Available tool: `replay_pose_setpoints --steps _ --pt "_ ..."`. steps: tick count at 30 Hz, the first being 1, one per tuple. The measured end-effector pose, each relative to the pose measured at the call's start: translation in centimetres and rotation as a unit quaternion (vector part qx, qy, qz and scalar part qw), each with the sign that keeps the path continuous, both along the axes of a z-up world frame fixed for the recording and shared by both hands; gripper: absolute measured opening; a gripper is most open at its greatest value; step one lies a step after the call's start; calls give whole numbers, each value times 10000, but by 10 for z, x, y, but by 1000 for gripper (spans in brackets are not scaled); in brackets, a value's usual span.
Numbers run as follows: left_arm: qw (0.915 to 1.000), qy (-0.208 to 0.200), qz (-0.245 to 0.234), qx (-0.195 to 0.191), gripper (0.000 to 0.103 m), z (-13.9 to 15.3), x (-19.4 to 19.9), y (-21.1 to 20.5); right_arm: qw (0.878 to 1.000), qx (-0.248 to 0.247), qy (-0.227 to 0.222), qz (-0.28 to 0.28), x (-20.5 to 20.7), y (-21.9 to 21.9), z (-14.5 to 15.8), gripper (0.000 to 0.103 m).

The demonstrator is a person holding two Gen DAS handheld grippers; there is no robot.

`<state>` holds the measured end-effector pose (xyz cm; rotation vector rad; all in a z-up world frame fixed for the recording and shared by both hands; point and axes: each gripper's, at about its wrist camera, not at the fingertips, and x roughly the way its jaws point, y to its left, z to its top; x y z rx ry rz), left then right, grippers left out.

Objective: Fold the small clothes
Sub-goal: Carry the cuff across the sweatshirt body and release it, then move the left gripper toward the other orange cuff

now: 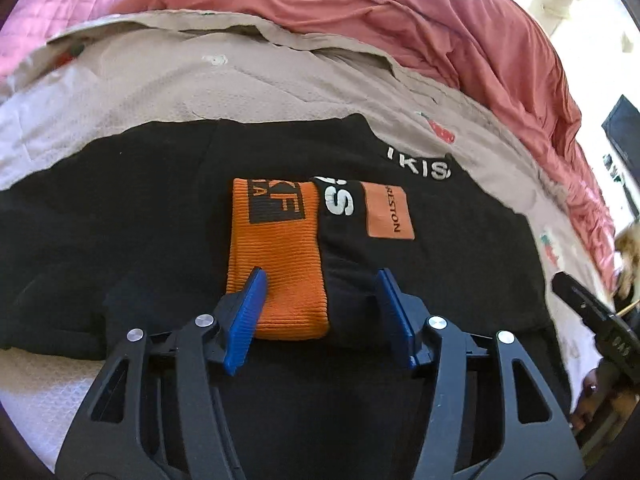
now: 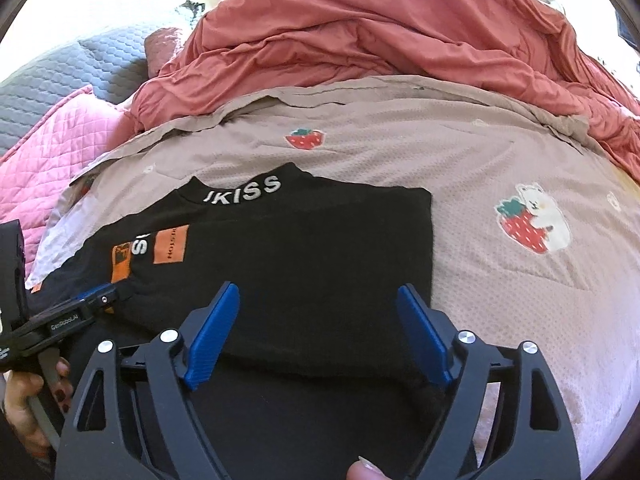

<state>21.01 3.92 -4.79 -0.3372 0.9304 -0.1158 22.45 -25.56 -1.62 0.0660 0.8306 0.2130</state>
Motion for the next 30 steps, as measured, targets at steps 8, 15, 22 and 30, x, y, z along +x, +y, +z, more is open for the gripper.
replay_pose_setpoints --steps 8,15,22,30 --pt "9999 -10 74 -86 53 3 -4 3 9950 -334 935 -130 27 10 -51 89" --pt "9995 -38 269 -156 79 14 -8 14 9974 29 708 -127 12 1 -35 93" --pt "9980 -61 623 -85 93 23 -15 32 9986 99 474 -202 -7 -5 -20 98" --pt "9948 -371 816 484 93 47 -33 40 9990 233 349 -179 -18 -4 -4 98"
